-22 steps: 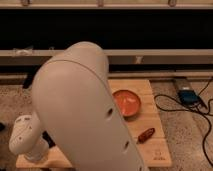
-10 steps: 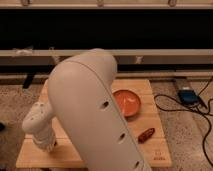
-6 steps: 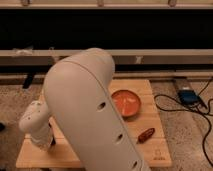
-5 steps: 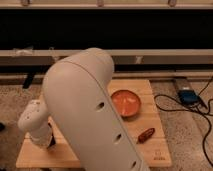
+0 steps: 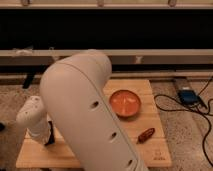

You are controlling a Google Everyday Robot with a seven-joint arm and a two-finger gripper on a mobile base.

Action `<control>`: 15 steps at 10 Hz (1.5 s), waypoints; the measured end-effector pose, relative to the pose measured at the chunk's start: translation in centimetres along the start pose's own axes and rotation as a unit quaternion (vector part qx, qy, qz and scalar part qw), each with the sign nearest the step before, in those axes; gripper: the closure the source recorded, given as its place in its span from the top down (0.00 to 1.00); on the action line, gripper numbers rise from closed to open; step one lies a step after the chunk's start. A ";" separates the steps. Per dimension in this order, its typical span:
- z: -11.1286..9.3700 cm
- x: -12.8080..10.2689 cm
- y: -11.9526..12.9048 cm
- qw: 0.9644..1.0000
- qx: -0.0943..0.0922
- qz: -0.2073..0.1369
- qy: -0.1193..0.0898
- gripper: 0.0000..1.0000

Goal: Push the eraser across the table

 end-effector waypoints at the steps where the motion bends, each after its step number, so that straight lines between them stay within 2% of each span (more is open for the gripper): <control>1: -0.6 0.9 -0.1 1.000 -0.007 -0.005 0.001 0.00; 4: -2.5 3.3 0.3 0.999 -0.025 -0.019 -0.006 0.00; 6: -2.6 4.9 0.9 0.999 -0.027 -0.028 -0.002 0.00; 8: -1.7 6.0 0.6 0.999 -0.027 -0.024 0.008 0.00; 11: 0.2 5.5 0.1 0.999 -0.027 -0.015 0.025 0.00; 15: 1.1 3.4 0.3 0.999 -0.028 -0.016 0.028 0.00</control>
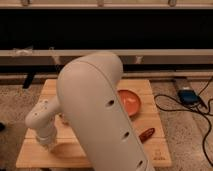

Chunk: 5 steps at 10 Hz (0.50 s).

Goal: Push the eraser across the table

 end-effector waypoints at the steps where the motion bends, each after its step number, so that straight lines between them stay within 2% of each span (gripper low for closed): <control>1: 0.1 -0.8 0.0 1.000 0.001 -0.001 -0.001 0.00; 5: 0.5 -3.0 -1.1 1.000 0.009 0.003 -0.001 0.00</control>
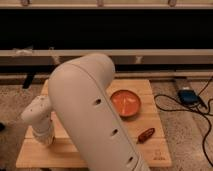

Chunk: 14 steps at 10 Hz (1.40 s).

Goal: Push the eraser across the table

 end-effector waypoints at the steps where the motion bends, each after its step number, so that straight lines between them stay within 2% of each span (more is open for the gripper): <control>1: 0.0 -0.7 -0.6 1.000 0.002 0.002 -0.001 0.00; 4: -0.6 -2.0 -1.3 1.000 0.003 0.003 -0.010 0.00; 8: -1.6 -4.8 -1.8 1.000 0.005 -0.004 -0.021 0.00; 10: -1.8 -7.5 -2.6 1.000 0.017 -0.011 -0.023 0.00; 14: -1.9 -9.8 -4.3 0.999 0.031 -0.011 -0.026 0.00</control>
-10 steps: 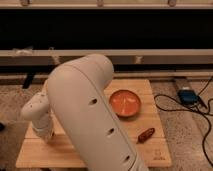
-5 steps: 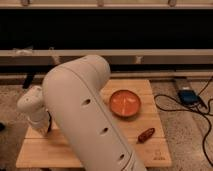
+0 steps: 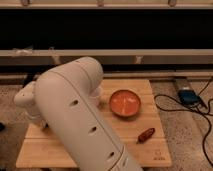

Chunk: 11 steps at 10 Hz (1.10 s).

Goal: Push the eraser across the table

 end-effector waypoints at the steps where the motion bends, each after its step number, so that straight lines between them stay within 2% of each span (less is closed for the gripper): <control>1: -0.1 -0.5 -0.5 1.000 0.006 0.000 -0.003 0.00; 7: -1.8 -2.3 -3.9 0.999 0.037 0.015 -0.023 0.00; 10: -1.8 -2.5 -3.7 0.999 0.038 0.014 -0.026 0.00; 11: -2.0 -2.7 -4.1 0.998 0.045 0.014 -0.032 0.00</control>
